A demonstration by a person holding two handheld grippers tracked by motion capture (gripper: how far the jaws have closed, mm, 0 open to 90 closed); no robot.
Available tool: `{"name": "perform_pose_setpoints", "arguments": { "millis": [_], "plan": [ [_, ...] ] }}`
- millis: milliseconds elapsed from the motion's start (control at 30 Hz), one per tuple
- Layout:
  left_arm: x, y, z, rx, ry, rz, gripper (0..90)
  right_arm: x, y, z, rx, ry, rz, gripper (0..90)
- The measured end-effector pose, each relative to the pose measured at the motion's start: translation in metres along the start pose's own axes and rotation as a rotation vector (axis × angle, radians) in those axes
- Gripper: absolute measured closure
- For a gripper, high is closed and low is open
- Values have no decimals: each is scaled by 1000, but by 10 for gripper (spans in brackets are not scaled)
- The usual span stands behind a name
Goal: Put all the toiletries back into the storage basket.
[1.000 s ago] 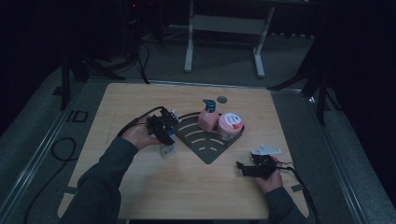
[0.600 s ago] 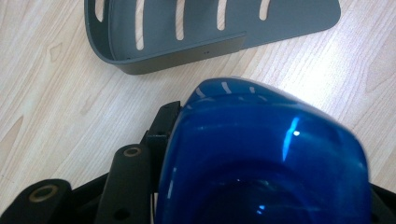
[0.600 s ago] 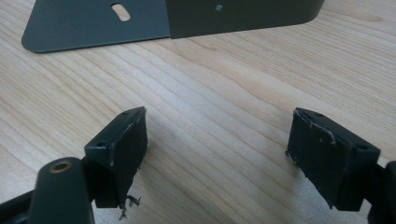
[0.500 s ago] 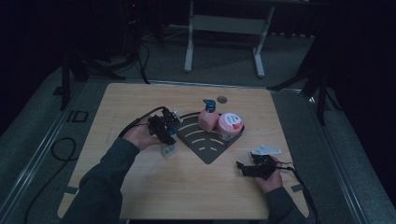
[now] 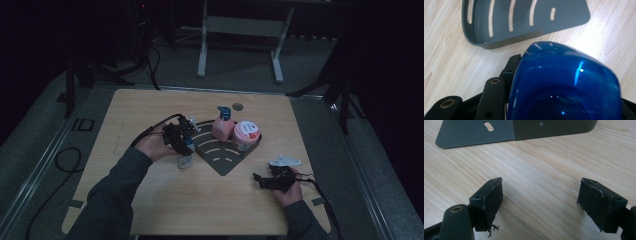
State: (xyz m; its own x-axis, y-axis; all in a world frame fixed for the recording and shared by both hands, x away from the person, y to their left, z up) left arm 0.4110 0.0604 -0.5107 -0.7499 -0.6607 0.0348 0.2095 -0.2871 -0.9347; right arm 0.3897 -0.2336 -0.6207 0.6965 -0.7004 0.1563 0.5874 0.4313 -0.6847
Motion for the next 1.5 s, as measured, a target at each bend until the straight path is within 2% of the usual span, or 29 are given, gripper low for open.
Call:
{"name": "perform_pose_setpoints", "arguments": {
  "millis": [567,900,1100,1300,1500],
  "plan": [
    [28,-3,27,16,63,-38,548,0,0,0,1,0,-1,196],
    [41,1,44,29,76,-54,548,0,0,0,1,-1,0,196],
    [45,4,55,42,74,-52,548,0,0,0,0,-2,0,196],
    [43,2,67,56,67,-36,548,0,0,0,0,-2,0,196],
    [41,0,76,71,55,-38,549,0,0,0,0,-2,0,196]
  ]
}}
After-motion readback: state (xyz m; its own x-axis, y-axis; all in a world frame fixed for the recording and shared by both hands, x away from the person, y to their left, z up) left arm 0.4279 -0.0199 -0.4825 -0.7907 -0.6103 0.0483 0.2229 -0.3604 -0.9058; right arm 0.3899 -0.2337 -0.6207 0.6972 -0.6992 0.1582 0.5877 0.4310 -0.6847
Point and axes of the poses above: each handheld gripper's, and its own axes: y roughly forward along the jaws, z roughly out of its top, x roughly to its right, the point moved 9 cm from there along y, roughly forward along the jaws, and after that the axes turned 12 degrees about -y, right-handed, at the moved point
